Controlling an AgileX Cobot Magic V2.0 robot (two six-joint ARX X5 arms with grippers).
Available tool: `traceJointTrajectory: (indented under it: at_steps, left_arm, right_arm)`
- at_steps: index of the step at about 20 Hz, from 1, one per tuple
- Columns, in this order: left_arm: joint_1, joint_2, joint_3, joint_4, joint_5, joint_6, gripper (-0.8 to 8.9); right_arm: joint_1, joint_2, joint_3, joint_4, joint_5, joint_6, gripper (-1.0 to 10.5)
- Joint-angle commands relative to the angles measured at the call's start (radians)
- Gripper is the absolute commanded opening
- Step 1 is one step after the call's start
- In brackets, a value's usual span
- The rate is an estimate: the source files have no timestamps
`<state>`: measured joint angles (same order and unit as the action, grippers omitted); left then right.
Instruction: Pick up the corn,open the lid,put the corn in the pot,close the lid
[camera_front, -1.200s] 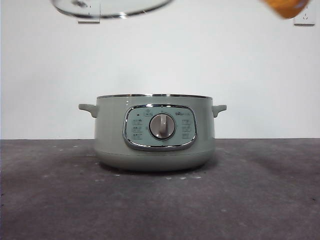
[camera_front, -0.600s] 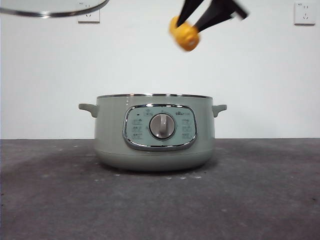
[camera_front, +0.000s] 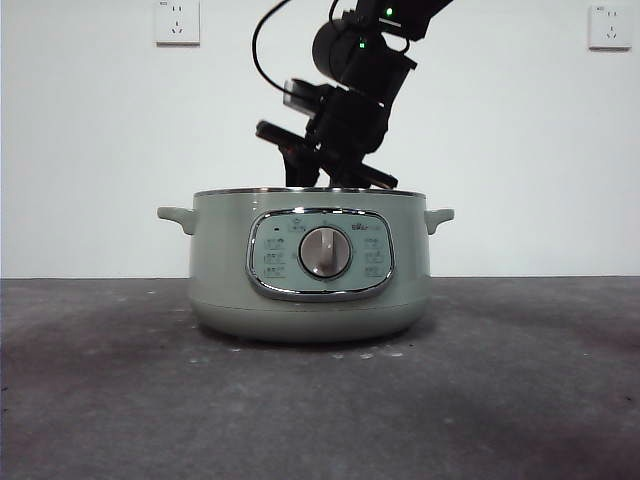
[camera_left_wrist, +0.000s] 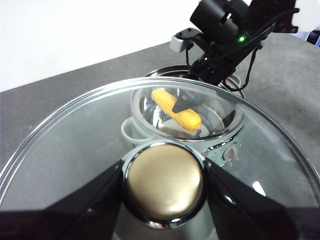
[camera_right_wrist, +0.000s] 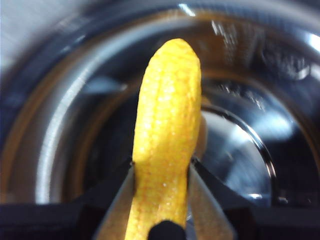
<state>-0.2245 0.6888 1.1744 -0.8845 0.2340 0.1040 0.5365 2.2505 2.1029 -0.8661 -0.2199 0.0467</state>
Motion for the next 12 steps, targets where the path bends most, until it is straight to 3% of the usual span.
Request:
traceJointTrajectory:
  at_steps: [1,10,12]
  left_arm:
    - [0.003,-0.01,0.013,0.037,0.008,-0.003,-0.07]
    - [0.003,-0.01,0.012,0.039,0.008,-0.003,-0.07]
    - [0.003,-0.01,0.013,0.04,0.008,-0.003,-0.07]
  right_arm:
    - [0.002,0.026,0.006,-0.006,0.029,-0.025,-0.1]
    - [0.002,0.071,0.006,-0.045,0.053,-0.028,0.0]
    - [0.006,0.068,0.008,-0.045,0.053,-0.026,1.5]
